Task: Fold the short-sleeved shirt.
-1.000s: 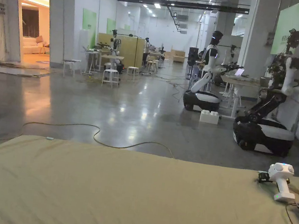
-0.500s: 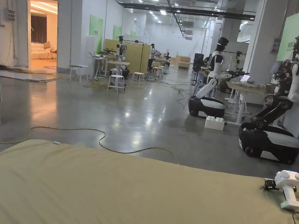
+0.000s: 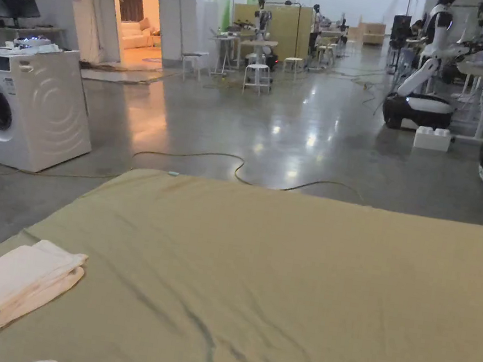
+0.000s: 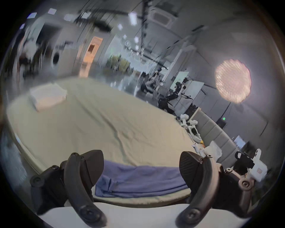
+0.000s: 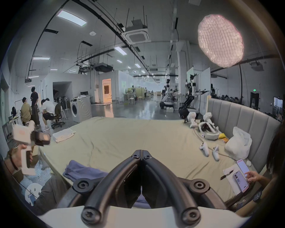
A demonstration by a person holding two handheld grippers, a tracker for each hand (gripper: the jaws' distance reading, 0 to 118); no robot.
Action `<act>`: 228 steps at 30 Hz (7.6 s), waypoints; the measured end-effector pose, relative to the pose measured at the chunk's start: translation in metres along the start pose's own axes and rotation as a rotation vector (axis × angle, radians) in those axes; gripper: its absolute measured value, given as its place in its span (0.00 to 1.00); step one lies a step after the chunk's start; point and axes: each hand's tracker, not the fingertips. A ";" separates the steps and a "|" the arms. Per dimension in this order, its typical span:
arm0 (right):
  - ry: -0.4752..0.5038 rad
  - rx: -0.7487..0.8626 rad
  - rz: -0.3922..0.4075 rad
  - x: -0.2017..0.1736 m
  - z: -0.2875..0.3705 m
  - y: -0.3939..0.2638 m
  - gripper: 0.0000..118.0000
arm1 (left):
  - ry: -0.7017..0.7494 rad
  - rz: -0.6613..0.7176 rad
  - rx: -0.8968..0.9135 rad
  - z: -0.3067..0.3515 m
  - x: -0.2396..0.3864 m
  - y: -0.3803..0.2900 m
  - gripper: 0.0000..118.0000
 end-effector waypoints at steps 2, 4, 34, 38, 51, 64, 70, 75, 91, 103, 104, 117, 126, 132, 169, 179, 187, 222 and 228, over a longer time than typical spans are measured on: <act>0.014 -0.029 -0.027 0.002 -0.003 -0.008 0.00 | 0.019 0.038 -0.070 -0.027 -0.035 -0.018 0.88; 0.023 -0.062 -0.042 0.003 -0.006 -0.013 0.00 | 0.069 0.136 -0.154 -0.051 -0.067 -0.031 0.88; 0.001 -0.205 -0.051 0.013 -0.014 -0.035 0.00 | 0.039 0.435 -0.140 -0.062 -0.137 0.008 0.07; 0.016 -0.206 -0.077 0.015 -0.017 -0.037 0.00 | 0.170 0.226 -0.138 -0.039 -0.116 0.048 0.07; -0.004 -0.182 -0.122 0.018 0.007 -0.039 0.00 | 0.025 -0.102 -0.454 -0.191 0.088 -0.077 0.07; -0.091 -0.199 -0.225 0.043 0.018 -0.053 0.00 | -0.106 0.112 -0.324 -0.185 0.091 -0.066 0.76; -0.073 -0.227 -0.237 0.042 0.014 -0.057 0.00 | -0.147 0.253 -0.482 -0.215 0.070 -0.113 0.13; -0.066 -0.234 -0.222 0.034 0.017 -0.054 0.00 | -0.081 0.196 -0.576 -0.246 0.079 -0.148 0.05; 0.041 -0.299 -0.224 0.019 -0.004 -0.071 0.00 | 0.052 0.435 -0.356 -0.129 -0.062 -0.061 0.79; 0.022 -0.329 -0.201 0.016 0.005 -0.073 0.00 | -0.136 0.625 -0.308 -0.160 -0.074 -0.090 0.06; 0.018 -0.329 -0.201 0.016 0.005 -0.073 0.00 | -0.126 0.579 -0.287 -0.152 -0.075 -0.084 0.06; 0.074 -0.331 -0.239 0.015 -0.013 -0.080 0.00 | -0.084 0.143 -0.194 -0.093 0.035 -0.008 0.06; 0.004 -0.321 -0.232 0.022 0.017 -0.082 0.00 | -0.159 0.002 -0.464 -0.225 0.154 -0.116 0.25; -0.042 -0.354 -0.287 0.043 0.026 -0.093 0.00 | -0.257 0.046 -0.486 -0.220 0.154 -0.107 0.79; 0.119 -0.807 -0.006 -0.062 -0.235 -0.158 0.00 | -0.155 0.288 -0.397 -0.161 0.019 -0.095 0.86; 0.079 -0.759 -0.052 -0.066 -0.222 -0.158 0.00 | -0.124 0.268 -0.507 -0.217 0.030 -0.110 0.25; 0.234 -0.553 -0.408 -0.022 -0.156 -0.118 0.00 | -0.145 0.302 -0.357 -0.136 -0.033 0.005 0.25; -0.004 0.139 -0.037 -0.001 -0.017 0.059 0.00 | 0.400 -0.638 0.543 0.061 0.191 0.030 0.81; -0.028 0.203 -0.039 -0.003 -0.017 0.063 0.00 | 0.365 -0.670 0.482 0.049 0.213 0.022 0.05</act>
